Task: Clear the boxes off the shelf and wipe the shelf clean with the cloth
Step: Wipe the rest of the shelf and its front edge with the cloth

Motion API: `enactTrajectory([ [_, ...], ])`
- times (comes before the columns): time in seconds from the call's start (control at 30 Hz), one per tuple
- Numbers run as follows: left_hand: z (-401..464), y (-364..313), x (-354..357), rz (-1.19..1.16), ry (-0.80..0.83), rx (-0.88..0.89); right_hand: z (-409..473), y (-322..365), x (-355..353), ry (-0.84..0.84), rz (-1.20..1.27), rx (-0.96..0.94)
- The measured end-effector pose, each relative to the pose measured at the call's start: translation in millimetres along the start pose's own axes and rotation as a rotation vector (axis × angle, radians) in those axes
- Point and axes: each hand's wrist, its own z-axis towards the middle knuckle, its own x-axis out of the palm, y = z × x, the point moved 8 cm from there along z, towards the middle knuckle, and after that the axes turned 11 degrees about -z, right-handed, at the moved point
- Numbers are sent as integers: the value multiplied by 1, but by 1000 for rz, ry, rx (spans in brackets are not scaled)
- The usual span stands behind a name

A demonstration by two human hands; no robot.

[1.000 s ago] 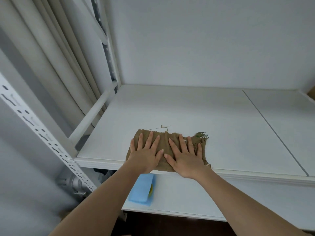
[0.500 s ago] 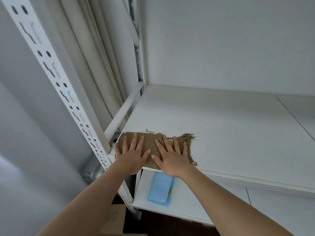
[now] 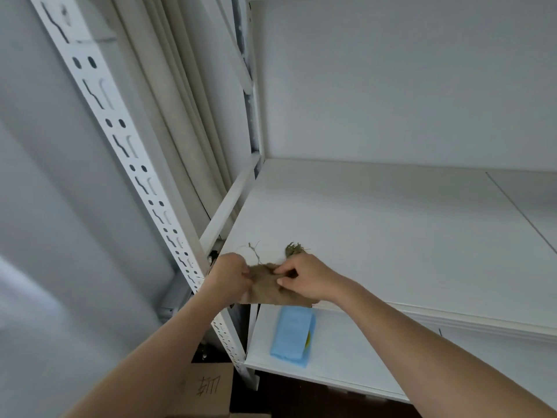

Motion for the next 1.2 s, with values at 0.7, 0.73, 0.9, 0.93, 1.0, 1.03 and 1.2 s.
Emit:
enactTrajectory([
  [0.7,-20,-252,-18,-634,18,355,-140,-97,-154,-55,568,210],
  [0.73,-19,-257,-15,-661,5,345,-147,-101,-160,-66,621,205],
  [0.9,-15,-272,19,-653,39,144,-178,-133,-185,-184,803,219],
  [0.93,-17,-275,27,-641,80,100,-183,-140,-188,-205,825,231],
  [1.0,-24,-286,45,-653,210,36,-194,-150,-194,-257,883,252],
  [1.03,-30,-292,55,-661,285,7,-199,-156,-197,-293,916,262],
  [1.2,-47,-317,93,-631,503,-62,-223,-187,-211,-434,1000,303],
])
